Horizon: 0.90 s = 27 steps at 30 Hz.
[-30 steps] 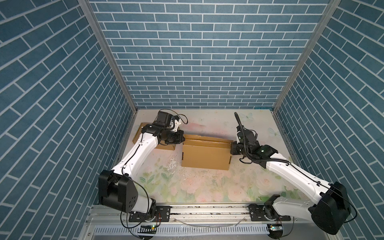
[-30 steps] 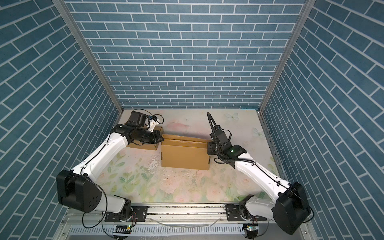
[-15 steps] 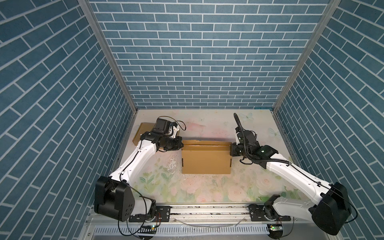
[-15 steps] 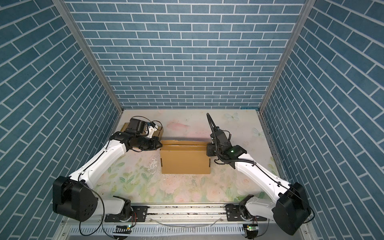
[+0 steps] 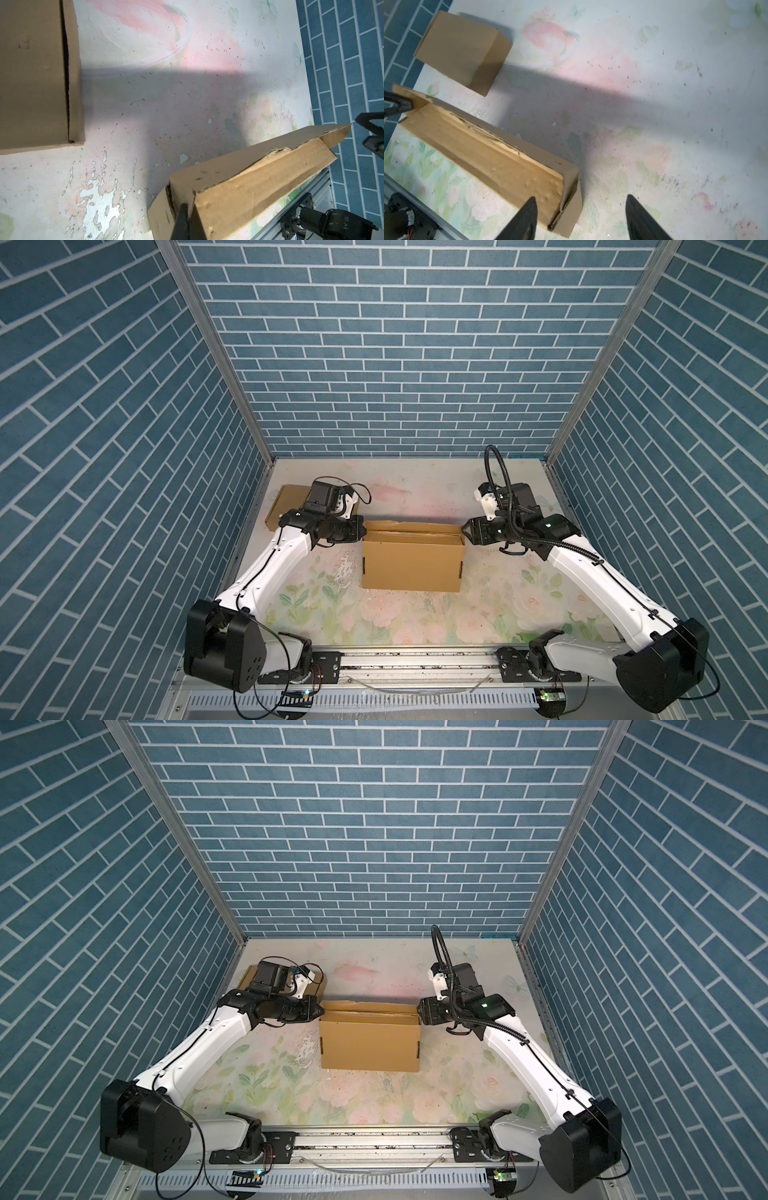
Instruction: Fold the paper box
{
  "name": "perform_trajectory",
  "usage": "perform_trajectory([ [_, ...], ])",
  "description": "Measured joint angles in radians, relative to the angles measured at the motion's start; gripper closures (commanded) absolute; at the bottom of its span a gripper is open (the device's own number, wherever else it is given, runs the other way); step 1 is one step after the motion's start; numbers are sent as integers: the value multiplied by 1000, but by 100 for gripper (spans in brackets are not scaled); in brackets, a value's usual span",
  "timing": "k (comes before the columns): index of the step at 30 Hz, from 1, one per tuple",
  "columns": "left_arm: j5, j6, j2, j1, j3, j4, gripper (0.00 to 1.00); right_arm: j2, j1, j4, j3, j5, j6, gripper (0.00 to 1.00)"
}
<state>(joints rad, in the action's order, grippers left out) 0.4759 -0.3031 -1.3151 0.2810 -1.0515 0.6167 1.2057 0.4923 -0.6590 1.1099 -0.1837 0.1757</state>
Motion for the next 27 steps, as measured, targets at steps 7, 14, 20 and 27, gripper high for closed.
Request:
perform_trajectory([
  [7, -24, 2, 8, 40, 1, -32, 100, 9, 93, -35, 19, 26, -319, 15],
  [14, -42, 5, 8, 83, -1, -48, 100, 95, 148, -46, 101, 22, -539, 5],
  [20, -57, 5, 8, 101, -1, -62, 100, 163, 185, -58, 143, 6, -643, 2],
  [27, -69, 6, 8, 111, -1, -70, 100, 258, 201, -75, 205, -27, -674, 2],
])
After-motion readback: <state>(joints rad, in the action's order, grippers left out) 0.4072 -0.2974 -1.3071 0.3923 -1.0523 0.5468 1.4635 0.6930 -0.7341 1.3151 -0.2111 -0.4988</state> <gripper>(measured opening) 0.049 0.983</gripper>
